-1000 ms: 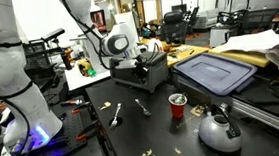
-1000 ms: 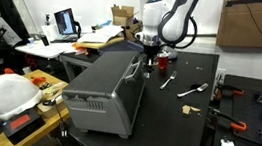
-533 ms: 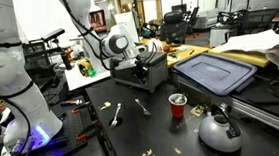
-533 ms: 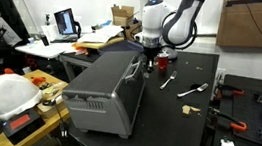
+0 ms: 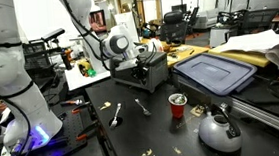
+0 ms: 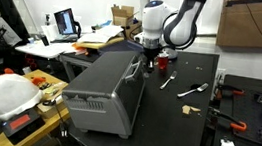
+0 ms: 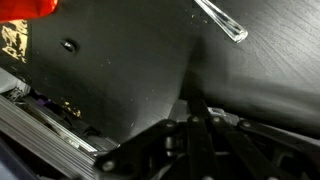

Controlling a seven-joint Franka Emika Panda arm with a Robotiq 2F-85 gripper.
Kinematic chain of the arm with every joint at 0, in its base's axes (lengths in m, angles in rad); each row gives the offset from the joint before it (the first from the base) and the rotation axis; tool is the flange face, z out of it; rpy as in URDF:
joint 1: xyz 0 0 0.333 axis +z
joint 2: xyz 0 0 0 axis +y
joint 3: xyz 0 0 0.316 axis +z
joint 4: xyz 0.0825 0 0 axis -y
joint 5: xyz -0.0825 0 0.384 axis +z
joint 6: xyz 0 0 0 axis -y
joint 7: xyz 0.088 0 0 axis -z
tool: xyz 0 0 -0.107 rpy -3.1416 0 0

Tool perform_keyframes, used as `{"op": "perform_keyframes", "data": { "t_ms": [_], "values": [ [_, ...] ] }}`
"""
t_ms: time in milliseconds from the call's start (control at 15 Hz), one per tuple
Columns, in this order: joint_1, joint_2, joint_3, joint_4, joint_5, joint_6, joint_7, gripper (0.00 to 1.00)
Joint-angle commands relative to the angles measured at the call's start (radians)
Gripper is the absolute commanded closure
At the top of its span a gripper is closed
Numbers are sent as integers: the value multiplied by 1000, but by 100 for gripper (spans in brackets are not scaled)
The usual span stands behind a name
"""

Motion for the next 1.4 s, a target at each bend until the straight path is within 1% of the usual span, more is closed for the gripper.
{"op": "perform_keyframes", "data": {
  "t_ms": [0, 467, 667, 1000, 1200, 1333],
  "values": [
    [19, 62, -9, 12, -37, 37, 25, 100],
    [-28, 60, 55, -2, 33, 26, -58, 100],
    [-16, 68, 40, 2, 3, 26, -56, 100],
    [-11, 65, 39, -5, -14, 25, -70, 100],
    [1, 73, 29, -2, -47, 22, -63, 100],
    [-5, 80, 40, -1, -54, 15, -83, 100]
  ]
}}
